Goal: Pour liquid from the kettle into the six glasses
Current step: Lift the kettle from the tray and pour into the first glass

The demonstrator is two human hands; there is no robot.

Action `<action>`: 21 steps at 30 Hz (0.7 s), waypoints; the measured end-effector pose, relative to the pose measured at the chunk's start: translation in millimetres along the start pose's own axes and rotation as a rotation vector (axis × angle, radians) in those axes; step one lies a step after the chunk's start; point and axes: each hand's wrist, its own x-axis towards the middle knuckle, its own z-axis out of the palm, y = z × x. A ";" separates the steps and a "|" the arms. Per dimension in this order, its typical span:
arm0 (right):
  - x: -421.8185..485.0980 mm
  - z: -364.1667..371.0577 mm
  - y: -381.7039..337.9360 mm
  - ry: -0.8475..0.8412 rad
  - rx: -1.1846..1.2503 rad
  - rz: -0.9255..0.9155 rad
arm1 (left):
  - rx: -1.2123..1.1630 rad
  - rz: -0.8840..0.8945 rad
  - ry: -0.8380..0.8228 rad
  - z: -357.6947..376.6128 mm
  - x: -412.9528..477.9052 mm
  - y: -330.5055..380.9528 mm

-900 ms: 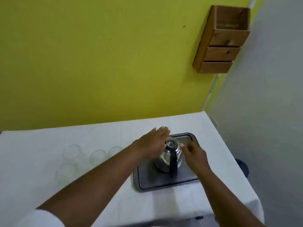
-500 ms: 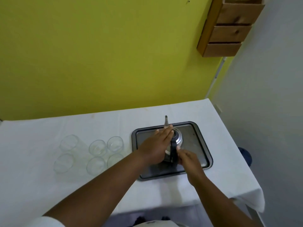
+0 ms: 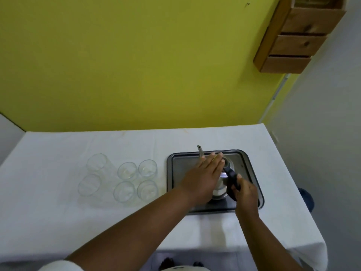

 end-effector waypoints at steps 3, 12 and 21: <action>-0.5 0.5 -21.4 -0.058 -0.030 -0.057 | 0.013 0.006 0.097 -11.3 -5.8 4.3; -16.2 43.4 -66.1 -0.307 -0.061 -0.155 | 0.046 -0.097 0.301 -52.7 -50.4 -9.4; -41.8 109.0 -72.4 -0.558 -0.100 -0.212 | 0.078 -0.324 0.370 -78.4 -112.3 -35.3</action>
